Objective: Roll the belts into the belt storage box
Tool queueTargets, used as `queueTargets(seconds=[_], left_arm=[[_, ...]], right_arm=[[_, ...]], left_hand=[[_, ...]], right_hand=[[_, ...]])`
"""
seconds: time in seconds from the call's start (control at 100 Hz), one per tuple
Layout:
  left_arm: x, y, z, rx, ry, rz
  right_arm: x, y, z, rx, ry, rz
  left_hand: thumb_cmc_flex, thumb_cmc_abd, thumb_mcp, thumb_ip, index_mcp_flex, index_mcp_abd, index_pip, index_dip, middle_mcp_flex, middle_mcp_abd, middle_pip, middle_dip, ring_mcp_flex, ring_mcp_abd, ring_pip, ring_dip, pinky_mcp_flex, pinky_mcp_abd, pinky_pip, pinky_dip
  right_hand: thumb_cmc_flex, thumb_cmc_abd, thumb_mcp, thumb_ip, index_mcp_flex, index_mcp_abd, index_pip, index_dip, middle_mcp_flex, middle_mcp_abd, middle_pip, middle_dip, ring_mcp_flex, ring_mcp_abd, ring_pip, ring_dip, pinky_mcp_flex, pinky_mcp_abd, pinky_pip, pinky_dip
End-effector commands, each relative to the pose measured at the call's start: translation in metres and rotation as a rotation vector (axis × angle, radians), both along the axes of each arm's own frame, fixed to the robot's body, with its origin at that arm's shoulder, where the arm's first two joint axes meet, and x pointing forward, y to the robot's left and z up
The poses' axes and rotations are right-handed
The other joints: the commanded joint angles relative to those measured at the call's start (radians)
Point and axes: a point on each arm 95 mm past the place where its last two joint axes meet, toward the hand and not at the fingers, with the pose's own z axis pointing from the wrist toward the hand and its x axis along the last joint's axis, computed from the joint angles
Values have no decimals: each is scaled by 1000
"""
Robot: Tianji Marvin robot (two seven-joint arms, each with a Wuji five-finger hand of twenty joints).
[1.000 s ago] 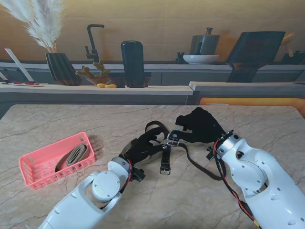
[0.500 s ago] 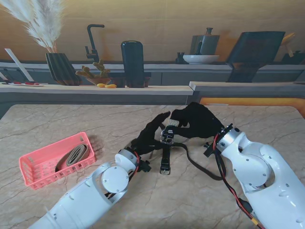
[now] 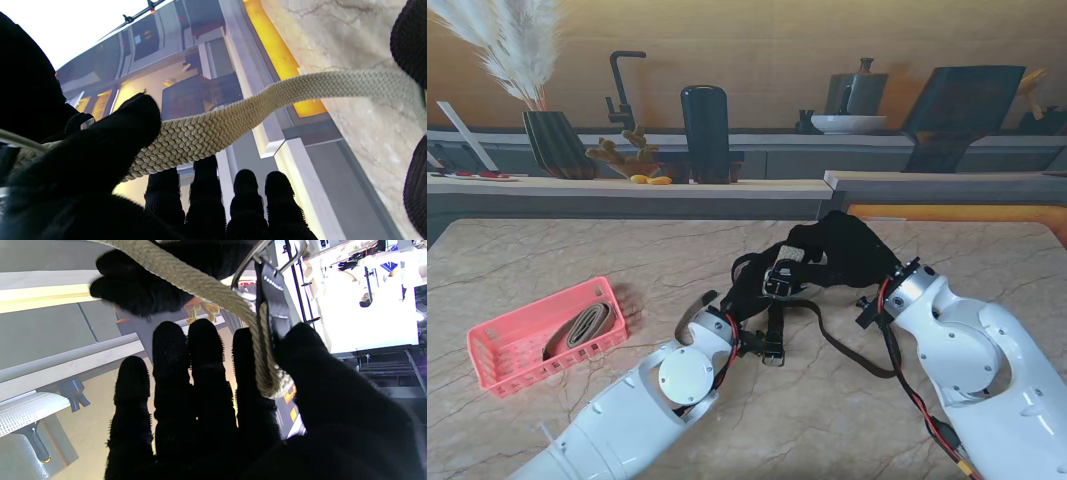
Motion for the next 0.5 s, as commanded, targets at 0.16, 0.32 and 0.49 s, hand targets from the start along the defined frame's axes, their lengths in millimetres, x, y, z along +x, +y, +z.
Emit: queueTargets(seconds=[0.16, 0.32, 0.49], left_arm=[[-13, -15, -9, -75, 90, -41], [-14, -12, -9, -91, 120, -24], [-17, -6, -7, -79, 111, 8]], right_arm=[[-2, 1, 4, 17, -10, -5], [-1, -5, 8, -1, -46, -27], [2, -9, 8, -24, -86, -56]], left_hand=[[250, 115, -185, -86, 229, -21, 267, -35, 309, -8, 69, 41, 163, -84, 51, 12, 34, -41, 69, 41], [271, 155, -190, -65, 209, 21, 268, -5, 442, 76, 115, 101, 270, -54, 100, 38, 44, -40, 117, 64], [291, 183, -182, -61, 180, 45, 251, -11, 557, 84, 160, 196, 341, -10, 147, 63, 57, -4, 173, 90]], right_hand=[[92, 45, 68, 17, 6, -163, 55, 15, 25, 9, 26, 17, 18, -42, 25, 18, 3, -34, -15, 18], [92, 47, 66, 15, 5, -166, 55, 16, 24, 7, 26, 17, 17, -45, 24, 17, -1, -33, -18, 18], [93, 46, 64, 13, 5, -168, 56, 17, 23, 4, 26, 17, 18, -48, 22, 17, -3, -31, -23, 18]])
